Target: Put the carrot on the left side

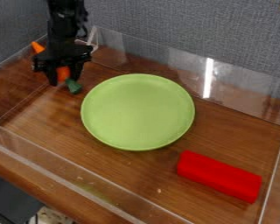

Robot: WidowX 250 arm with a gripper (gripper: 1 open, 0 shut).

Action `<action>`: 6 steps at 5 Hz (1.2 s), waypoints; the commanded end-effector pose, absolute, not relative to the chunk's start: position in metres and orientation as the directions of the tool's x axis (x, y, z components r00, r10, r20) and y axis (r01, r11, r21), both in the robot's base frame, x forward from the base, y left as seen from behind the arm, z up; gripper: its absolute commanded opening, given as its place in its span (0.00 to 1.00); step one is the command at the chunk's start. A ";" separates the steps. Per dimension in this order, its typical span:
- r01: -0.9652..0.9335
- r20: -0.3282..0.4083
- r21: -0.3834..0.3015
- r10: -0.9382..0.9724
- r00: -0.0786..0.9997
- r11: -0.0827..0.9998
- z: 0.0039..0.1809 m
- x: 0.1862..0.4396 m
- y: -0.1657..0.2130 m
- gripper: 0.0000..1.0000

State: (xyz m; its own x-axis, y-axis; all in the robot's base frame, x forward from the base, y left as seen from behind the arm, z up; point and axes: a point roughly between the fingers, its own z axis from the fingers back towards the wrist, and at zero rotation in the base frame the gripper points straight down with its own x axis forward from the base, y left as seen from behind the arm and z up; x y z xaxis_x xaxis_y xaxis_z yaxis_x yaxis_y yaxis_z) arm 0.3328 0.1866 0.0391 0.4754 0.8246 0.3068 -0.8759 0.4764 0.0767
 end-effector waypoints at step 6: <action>-0.819 0.352 0.051 0.757 0.551 0.572 0.088 0.324 0.186 1.00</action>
